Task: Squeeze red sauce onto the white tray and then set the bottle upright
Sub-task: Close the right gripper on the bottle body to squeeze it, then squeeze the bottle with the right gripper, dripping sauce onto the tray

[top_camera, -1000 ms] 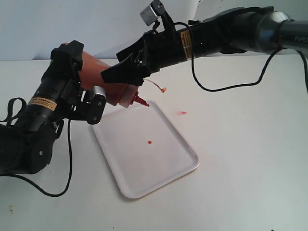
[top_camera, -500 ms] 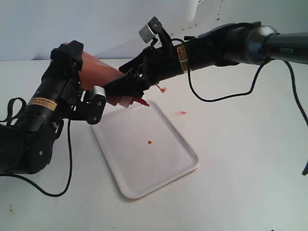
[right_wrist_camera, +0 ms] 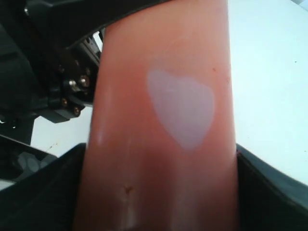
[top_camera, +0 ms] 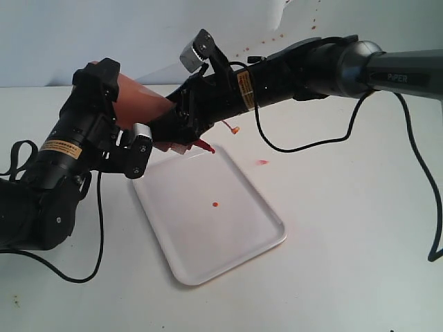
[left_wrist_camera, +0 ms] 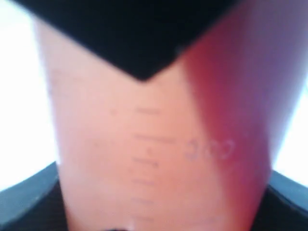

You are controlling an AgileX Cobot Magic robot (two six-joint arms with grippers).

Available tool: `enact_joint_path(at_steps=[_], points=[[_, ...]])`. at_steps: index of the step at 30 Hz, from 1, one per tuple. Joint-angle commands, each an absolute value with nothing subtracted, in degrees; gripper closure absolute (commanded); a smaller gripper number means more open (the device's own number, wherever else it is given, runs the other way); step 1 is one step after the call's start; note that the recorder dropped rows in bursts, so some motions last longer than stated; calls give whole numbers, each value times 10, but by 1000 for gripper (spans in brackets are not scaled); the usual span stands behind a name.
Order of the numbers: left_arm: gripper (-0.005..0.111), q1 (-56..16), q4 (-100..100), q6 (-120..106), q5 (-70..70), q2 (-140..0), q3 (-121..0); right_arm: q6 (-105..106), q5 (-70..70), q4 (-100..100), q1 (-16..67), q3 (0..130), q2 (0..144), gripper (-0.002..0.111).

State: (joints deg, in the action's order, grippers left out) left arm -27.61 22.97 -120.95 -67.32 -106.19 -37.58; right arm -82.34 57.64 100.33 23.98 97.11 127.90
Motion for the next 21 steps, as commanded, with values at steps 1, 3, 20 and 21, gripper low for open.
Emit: enact_joint_path(at_steps=[1, 3, 20, 21], points=[[107, -280, 230, -1200, -700, -1053, -376, -812, 584, 999, 240, 974, 1278, 108], [107, -280, 230, -1200, -700, -1053, -376, -812, 585, 999, 240, 974, 1278, 108], [107, -280, 204, -1200, -700, -1053, -394, -814, 592, 999, 239, 974, 1278, 108], [107, -279, 204, -1200, -700, -1053, -399, -814, 592, 999, 238, 974, 1278, 108]])
